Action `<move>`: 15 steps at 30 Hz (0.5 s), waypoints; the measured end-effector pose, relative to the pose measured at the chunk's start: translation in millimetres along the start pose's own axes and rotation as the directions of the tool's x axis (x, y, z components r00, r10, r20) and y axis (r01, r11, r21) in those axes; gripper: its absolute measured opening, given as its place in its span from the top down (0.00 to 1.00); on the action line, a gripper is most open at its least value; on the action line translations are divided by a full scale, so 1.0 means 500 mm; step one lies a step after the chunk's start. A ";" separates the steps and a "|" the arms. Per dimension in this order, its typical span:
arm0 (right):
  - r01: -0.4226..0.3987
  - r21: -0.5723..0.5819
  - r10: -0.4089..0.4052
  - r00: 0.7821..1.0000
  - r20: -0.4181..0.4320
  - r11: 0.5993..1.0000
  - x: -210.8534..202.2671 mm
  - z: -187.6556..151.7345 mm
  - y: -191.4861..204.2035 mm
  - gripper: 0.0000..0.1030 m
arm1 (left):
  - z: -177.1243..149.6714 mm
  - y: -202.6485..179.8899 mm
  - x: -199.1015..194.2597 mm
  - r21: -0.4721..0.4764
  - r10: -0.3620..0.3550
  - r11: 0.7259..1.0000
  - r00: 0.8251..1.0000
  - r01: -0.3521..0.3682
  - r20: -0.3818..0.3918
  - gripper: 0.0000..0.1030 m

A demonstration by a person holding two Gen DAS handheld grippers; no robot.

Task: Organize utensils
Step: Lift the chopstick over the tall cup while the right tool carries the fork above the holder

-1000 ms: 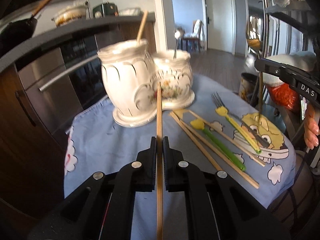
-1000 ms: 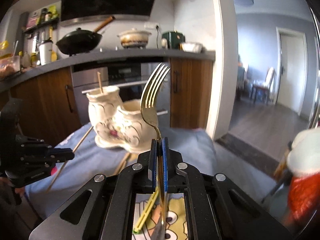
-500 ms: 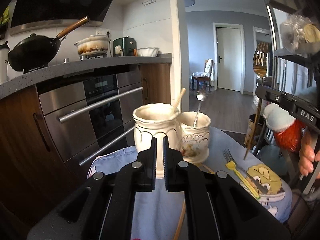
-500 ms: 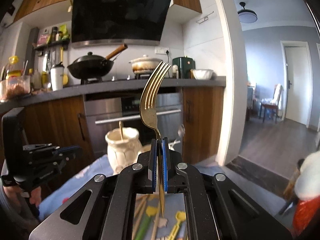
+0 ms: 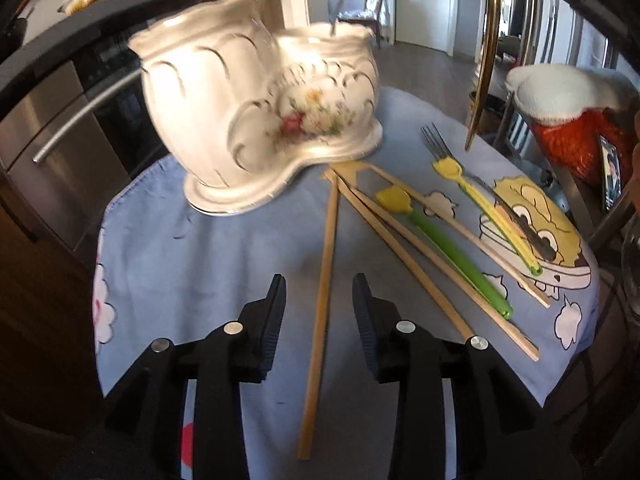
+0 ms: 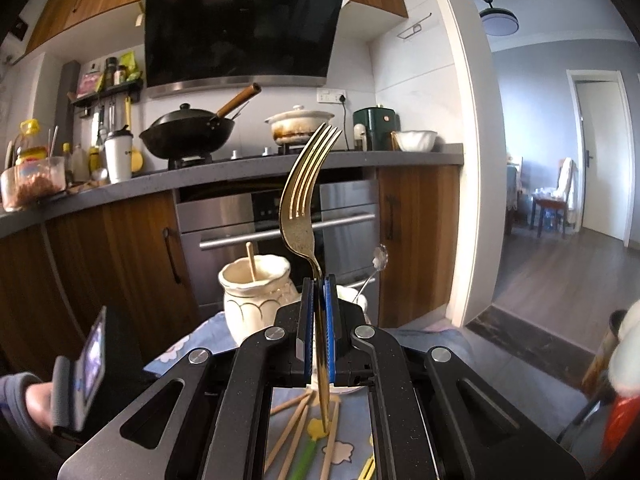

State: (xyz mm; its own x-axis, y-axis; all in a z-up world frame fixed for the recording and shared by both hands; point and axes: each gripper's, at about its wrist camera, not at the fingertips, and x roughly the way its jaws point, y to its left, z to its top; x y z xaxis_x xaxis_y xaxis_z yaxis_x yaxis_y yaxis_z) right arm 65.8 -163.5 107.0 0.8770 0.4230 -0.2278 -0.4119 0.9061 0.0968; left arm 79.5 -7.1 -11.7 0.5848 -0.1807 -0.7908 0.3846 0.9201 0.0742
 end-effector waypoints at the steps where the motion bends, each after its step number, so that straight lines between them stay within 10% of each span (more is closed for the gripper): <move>1: -0.002 0.001 0.002 1.000 0.002 1.000 -0.003 -0.001 0.000 0.94 | 0.000 -0.001 0.007 -0.002 0.001 1.000 1.000 -0.001 -0.015 0.66; 15: -0.012 -0.002 0.012 1.000 0.009 1.000 -0.018 -0.005 0.008 0.94 | 0.004 -0.001 0.028 -0.016 0.009 1.000 0.998 -0.009 -0.054 0.94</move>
State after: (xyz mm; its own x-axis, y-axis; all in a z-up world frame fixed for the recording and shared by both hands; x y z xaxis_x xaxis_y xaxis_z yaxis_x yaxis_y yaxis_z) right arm 55.7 -163.8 106.9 0.8742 0.4339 -0.2180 -0.4228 0.9009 0.0976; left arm 88.9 -10.6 -21.4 0.5486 -0.1537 -0.8219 0.3676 0.9272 0.0720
